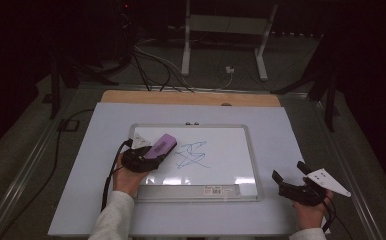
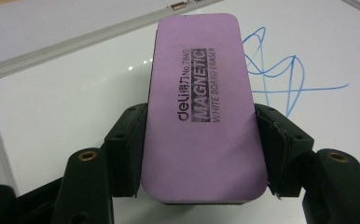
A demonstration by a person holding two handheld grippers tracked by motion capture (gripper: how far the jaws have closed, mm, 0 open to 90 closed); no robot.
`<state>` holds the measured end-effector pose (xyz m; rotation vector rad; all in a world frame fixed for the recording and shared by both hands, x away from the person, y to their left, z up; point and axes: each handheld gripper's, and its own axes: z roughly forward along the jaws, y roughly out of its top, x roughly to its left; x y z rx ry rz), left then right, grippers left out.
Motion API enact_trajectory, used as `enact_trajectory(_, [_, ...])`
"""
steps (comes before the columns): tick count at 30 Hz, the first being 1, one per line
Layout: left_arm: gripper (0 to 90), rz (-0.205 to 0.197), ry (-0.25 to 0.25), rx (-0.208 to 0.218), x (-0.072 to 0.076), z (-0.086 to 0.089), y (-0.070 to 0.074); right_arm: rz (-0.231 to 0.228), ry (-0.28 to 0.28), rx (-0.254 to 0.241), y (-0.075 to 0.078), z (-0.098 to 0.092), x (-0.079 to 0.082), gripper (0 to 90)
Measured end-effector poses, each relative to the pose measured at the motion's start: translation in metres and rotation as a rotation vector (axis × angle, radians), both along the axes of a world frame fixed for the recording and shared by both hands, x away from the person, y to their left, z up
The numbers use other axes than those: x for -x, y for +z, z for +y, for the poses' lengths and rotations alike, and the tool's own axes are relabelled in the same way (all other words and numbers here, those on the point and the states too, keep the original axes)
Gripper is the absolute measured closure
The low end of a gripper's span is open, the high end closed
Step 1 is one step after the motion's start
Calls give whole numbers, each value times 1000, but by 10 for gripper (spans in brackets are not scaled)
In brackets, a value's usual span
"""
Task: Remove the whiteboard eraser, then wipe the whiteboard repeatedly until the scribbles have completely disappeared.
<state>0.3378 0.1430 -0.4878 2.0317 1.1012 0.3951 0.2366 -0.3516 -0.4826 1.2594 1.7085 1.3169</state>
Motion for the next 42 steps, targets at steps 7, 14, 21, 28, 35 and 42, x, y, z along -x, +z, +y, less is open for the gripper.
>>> enact_trajectory(7, [413, 21, 0, -19, -8, -8, -9, 1, -1, 3, 0, 0, 0, 10])
enact_trajectory(14, [413, 40, -2, -44, -12, -13, -16, 1, -4, 4, 0, -1, 0, 10])
enact_trajectory(21, [410, 69, -7, -45, -15, -13, -18, 2, -5, 3, 0, -1, 1, 10])
enact_trajectory(28, [246, 36, 13, 0, -16, -10, -14, 6, -4, 3, -1, -1, 0, 10])
enact_trajectory(35, [238, 55, 8, 4, -22, -17, -13, 6, -3, 0, -1, -1, 0, 10])
enact_trajectory(42, [353, 64, 17, -32, -25, -24, -16, 4, -4, 0, 0, -2, 0, 10])
